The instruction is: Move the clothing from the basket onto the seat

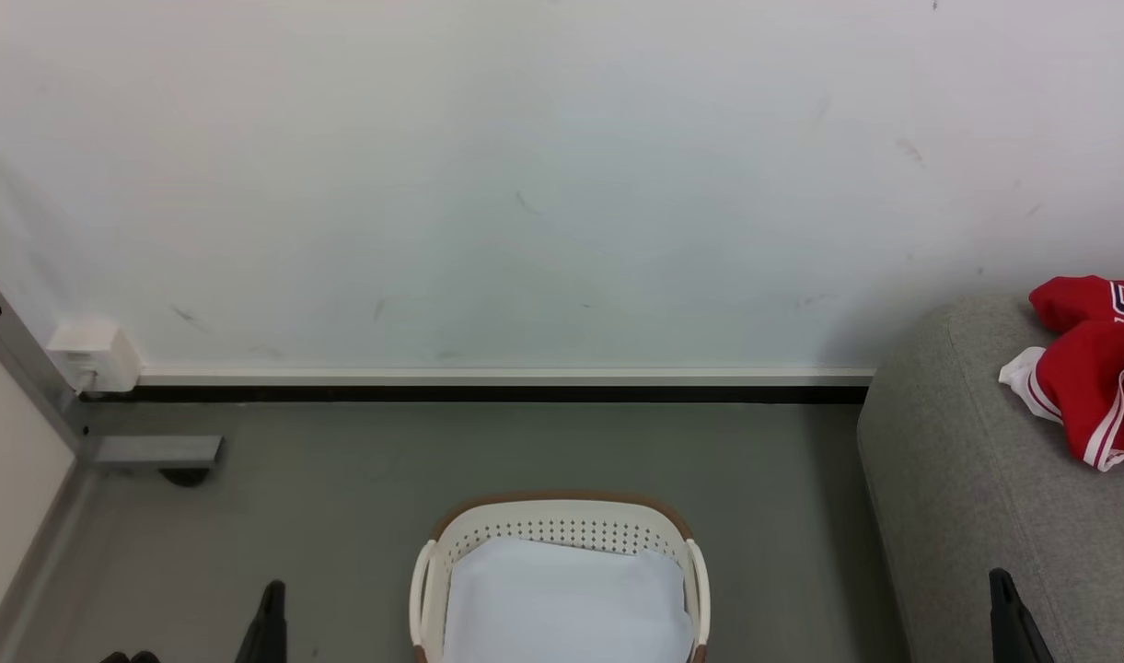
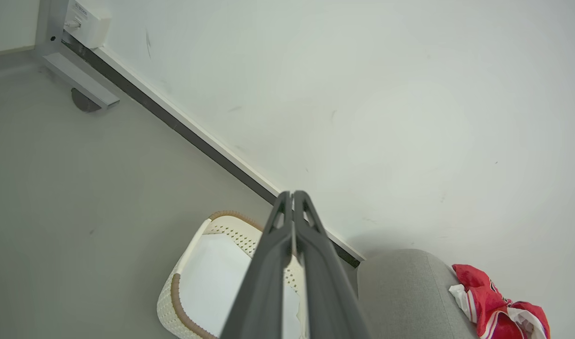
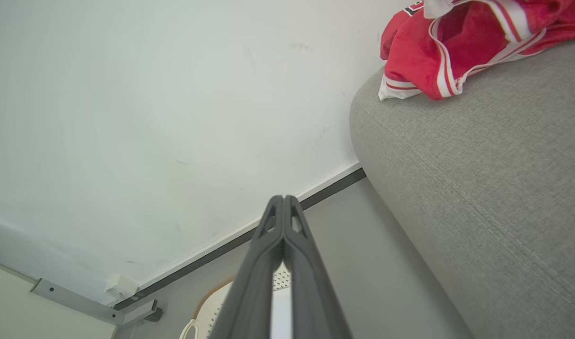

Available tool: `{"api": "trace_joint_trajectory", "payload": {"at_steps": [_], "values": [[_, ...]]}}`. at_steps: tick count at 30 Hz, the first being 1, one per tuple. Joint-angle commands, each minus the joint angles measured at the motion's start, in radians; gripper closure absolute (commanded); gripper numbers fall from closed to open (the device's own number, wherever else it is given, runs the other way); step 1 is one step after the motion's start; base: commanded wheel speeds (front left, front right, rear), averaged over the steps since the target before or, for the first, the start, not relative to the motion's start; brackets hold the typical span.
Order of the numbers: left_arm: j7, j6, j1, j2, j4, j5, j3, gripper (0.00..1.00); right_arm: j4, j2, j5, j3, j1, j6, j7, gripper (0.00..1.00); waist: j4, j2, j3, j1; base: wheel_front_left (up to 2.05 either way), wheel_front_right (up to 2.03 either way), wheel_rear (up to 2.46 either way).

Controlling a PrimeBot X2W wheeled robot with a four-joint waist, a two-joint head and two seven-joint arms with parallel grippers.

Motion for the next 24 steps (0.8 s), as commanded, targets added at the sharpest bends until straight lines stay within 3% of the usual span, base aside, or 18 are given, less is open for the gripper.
{"api": "trace_joint_trajectory", "payload": {"at_steps": [1, 24], "values": [[0.006, -0.005, -0.027, 0.002, -0.016, -0.035, 0.007, 1.00, -0.018, -0.008, 0.027, -0.007, -0.026, -0.001, 0.004, 1.00, 0.000, -0.0001, 0.000, -0.0001, 0.00, 0.00, 0.00], [0.079, -0.021, -0.064, -0.007, -0.021, -0.305, 0.036, 1.00, -0.037, -0.009, 0.322, -0.027, -0.057, -0.001, 0.076, 1.00, 0.005, -0.0001, 0.012, -0.0001, 0.00, 0.00, 0.00]]}}
